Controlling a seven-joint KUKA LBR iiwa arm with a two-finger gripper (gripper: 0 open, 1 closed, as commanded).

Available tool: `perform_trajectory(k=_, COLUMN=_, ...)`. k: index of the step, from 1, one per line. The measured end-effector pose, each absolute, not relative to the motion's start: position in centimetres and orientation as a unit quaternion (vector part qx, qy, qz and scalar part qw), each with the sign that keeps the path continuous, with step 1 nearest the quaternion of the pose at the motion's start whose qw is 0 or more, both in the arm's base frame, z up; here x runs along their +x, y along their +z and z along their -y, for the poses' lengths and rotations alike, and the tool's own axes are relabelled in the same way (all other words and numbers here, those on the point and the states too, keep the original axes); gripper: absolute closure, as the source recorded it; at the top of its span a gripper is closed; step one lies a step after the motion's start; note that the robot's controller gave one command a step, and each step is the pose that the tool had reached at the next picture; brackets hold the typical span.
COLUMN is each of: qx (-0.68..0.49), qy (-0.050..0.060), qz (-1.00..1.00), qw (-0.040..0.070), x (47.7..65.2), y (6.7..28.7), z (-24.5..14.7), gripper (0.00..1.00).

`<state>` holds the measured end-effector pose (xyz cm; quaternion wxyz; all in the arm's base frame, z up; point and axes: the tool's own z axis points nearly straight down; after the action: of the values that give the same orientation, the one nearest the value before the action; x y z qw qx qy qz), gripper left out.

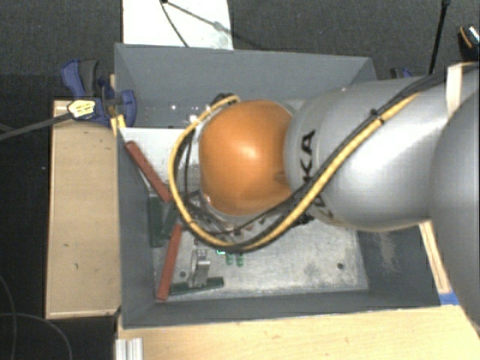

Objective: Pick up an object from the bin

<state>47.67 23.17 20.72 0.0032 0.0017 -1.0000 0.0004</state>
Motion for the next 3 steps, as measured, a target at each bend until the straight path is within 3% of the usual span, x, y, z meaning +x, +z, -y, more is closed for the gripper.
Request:
perform_trajectory(k=1, qx=0.136, qy=0.001, qz=0.991, qw=0.001, x=47.7, y=15.4, z=-15.1, gripper=0.0)
perform_trajectory(k=2, qx=0.11, qy=0.002, qz=0.994, qw=0.002, x=51.7, y=9.0, z=-9.7, gripper=0.0)
perform_trajectory(k=3, qx=0.108, qy=0.0, qz=0.994, qw=-0.006, x=59.7, y=12.3, z=-8.6, gripper=0.0)
